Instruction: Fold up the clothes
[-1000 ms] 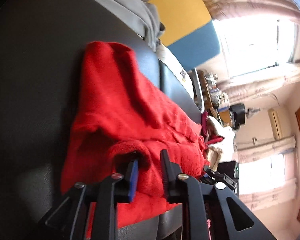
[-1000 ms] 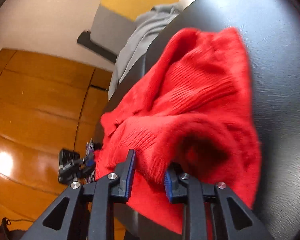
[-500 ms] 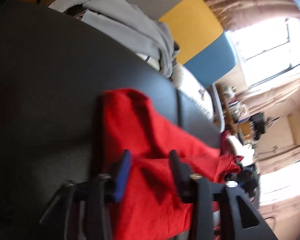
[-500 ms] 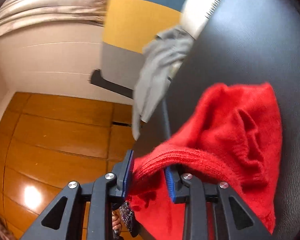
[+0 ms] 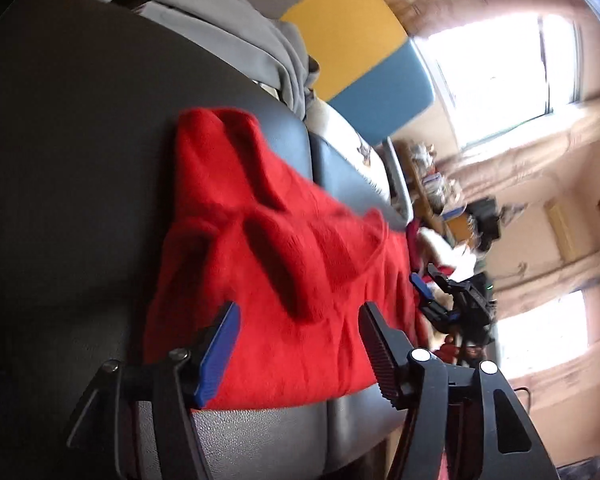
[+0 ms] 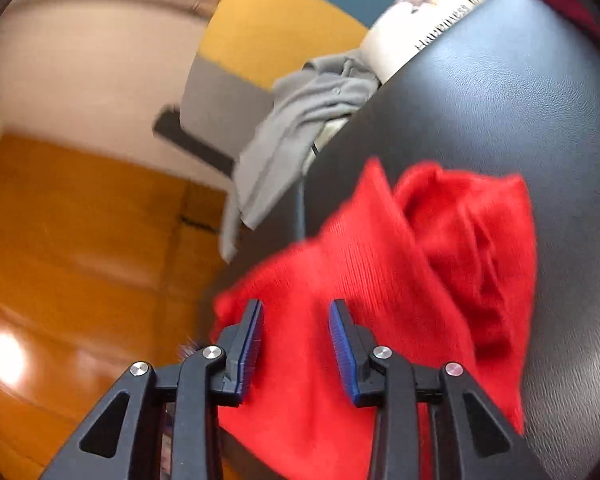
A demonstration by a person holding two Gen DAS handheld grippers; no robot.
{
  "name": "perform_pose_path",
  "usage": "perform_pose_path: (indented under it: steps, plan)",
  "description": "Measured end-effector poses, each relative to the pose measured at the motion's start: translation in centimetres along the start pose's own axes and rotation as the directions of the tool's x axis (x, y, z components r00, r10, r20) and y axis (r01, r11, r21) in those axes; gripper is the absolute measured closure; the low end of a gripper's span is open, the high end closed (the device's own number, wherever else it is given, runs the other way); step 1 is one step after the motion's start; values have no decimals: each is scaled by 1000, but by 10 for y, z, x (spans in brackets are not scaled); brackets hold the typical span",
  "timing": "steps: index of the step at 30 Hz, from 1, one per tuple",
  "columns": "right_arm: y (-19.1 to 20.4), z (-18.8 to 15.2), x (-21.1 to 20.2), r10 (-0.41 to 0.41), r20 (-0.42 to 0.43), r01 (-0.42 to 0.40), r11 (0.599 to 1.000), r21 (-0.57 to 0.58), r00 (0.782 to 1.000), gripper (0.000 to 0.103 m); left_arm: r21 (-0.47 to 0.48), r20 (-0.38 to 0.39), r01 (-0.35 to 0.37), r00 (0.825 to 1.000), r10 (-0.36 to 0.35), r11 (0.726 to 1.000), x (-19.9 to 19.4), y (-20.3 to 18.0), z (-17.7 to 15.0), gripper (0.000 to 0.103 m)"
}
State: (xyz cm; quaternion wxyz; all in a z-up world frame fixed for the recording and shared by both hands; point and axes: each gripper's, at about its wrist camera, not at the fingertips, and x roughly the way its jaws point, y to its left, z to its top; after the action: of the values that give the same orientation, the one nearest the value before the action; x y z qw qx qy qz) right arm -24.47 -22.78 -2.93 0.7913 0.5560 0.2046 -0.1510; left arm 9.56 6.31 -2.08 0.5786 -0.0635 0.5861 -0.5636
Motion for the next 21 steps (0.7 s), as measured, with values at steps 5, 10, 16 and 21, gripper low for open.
perform_pose_path:
  steps: [5, 10, 16, 21]
  plan:
    - [3, -37, 4, -85, -23, 83, 992, -94, 996, 68, -1, -50, 16, 999, -16, 1000, 45, -11, 7, 34]
    - [-15, -49, 3, -108, -37, 105, 991, -81, 993, 67, -41, -78, 80, 993, -83, 996, 76, -12, 29, 36]
    - [-33, -54, 7, -75, -34, 74, 996, -50, 997, 70, -155, 192, 246, 958, -215, 957, 37, -4, 94, 32]
    - [-30, -58, 2, -81, -22, 79, 994, -76, 996, 70, -150, 222, 120, 971, -85, 981, 12, 6, 105, 28]
